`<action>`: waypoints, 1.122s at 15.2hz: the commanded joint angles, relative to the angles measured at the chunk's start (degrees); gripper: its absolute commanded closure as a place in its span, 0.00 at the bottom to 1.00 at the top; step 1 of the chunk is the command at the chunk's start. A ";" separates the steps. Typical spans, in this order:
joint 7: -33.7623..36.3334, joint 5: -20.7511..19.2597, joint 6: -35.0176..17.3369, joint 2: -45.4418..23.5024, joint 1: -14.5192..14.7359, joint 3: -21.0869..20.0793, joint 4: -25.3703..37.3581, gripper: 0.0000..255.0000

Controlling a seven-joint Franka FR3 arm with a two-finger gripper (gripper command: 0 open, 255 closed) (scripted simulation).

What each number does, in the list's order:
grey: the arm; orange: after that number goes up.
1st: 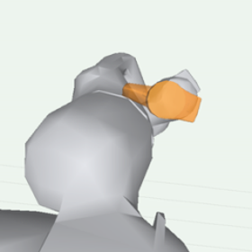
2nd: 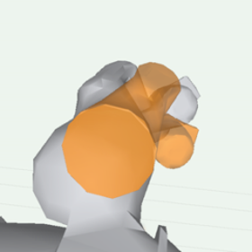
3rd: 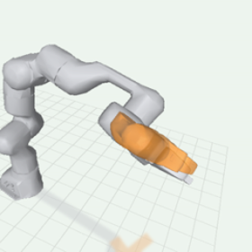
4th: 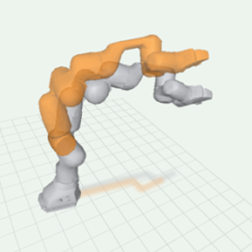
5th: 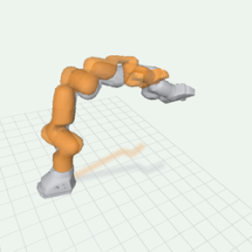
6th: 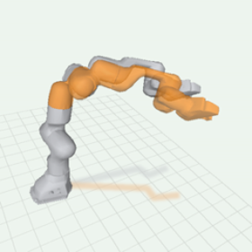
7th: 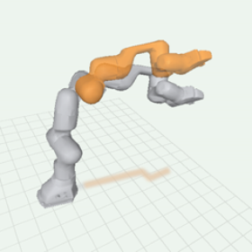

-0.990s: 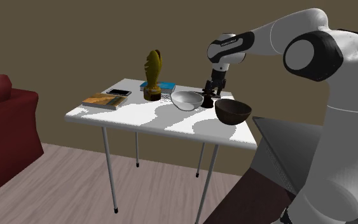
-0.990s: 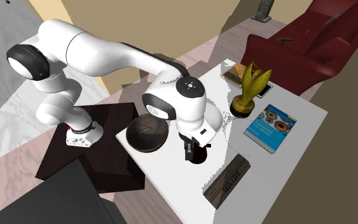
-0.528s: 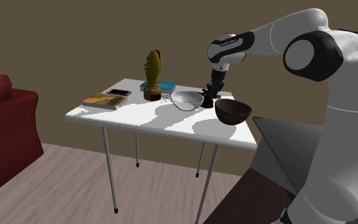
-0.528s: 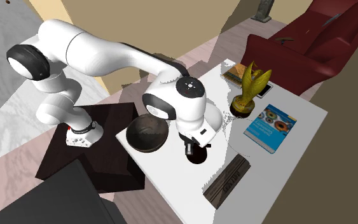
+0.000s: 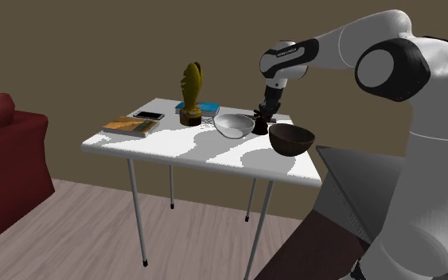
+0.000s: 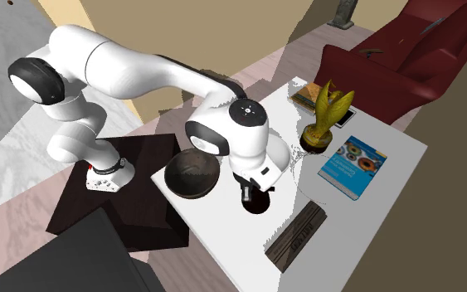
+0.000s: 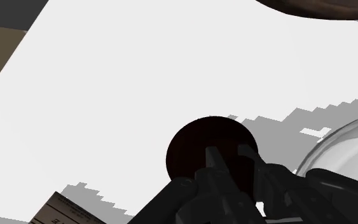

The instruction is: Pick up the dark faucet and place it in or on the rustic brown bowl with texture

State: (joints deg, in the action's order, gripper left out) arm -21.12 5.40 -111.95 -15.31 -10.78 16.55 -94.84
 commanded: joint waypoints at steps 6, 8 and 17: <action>0.27 -0.26 4.87 0.48 -0.08 0.11 4.33 1.00; 0.32 -0.31 6.38 0.56 -0.13 0.15 5.78 1.00; 0.47 -0.28 13.49 0.15 -0.50 0.28 13.29 1.00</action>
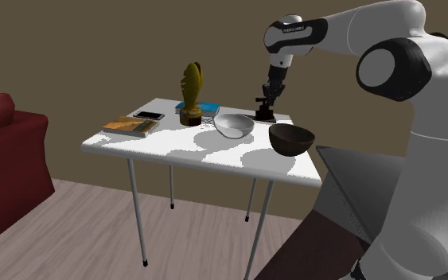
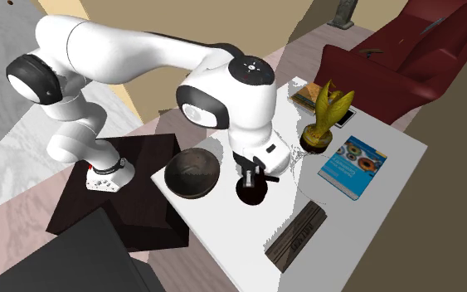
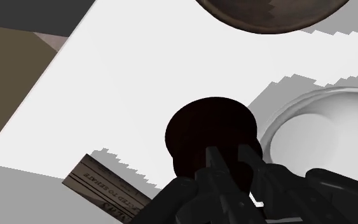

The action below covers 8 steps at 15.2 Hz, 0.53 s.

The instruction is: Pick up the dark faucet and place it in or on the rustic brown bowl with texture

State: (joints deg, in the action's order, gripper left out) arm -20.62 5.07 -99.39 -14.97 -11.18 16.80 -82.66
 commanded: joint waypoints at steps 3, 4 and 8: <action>-0.03 0.17 3.44 -0.63 -0.30 0.07 4.05 1.00; -0.03 0.22 4.30 -0.82 -0.38 0.09 5.09 1.00; -0.06 0.50 7.86 -1.79 -0.76 0.15 9.59 1.00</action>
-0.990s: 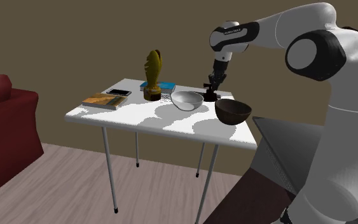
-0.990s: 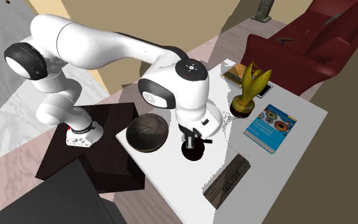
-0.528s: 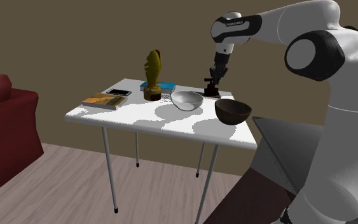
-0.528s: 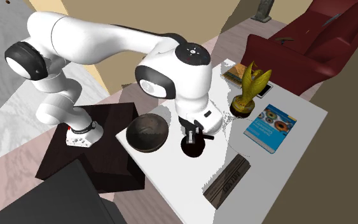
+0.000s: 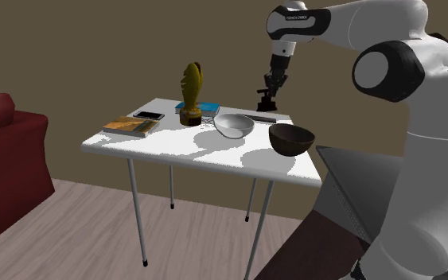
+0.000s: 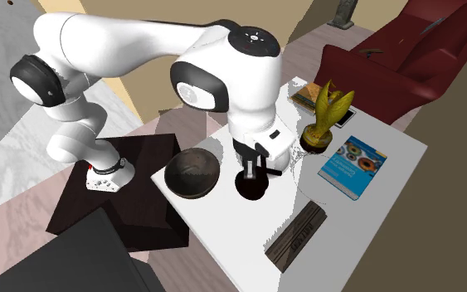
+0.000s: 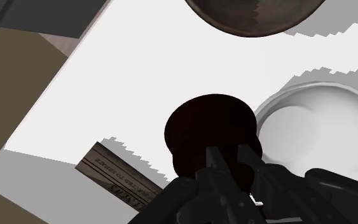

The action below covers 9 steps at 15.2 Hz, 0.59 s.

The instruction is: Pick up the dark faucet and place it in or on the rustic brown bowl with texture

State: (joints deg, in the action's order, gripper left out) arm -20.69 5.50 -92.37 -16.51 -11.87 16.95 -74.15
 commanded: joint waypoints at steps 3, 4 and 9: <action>-0.03 0.38 3.66 -1.24 -0.46 0.05 4.88 1.00; -0.05 0.50 4.65 -1.64 -0.61 0.06 6.24 1.00; 0.39 -1.02 4.54 3.78 0.52 0.21 0.91 1.00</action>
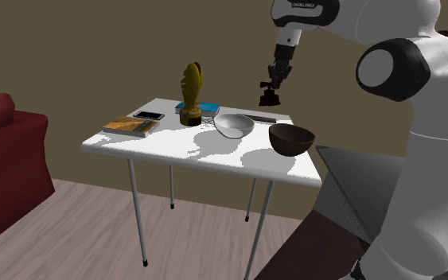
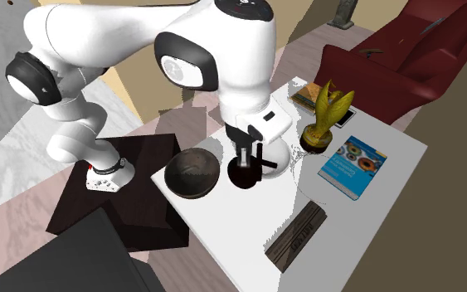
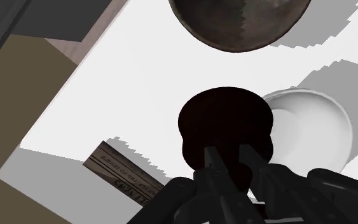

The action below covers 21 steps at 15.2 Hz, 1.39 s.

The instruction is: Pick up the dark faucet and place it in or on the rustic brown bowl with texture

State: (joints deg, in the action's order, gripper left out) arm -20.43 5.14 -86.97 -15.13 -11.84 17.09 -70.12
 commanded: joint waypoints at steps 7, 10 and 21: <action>2.80 -6.17 -4.05 21.07 2.86 -0.93 -24.18 1.00; 4.00 -8.00 -3.85 28.22 2.95 -1.80 -30.89 1.00; 5.91 -10.57 -6.42 40.94 2.16 -3.38 -45.98 1.00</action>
State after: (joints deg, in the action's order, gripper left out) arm -14.46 -5.36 -92.67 25.62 -9.62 13.62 -115.25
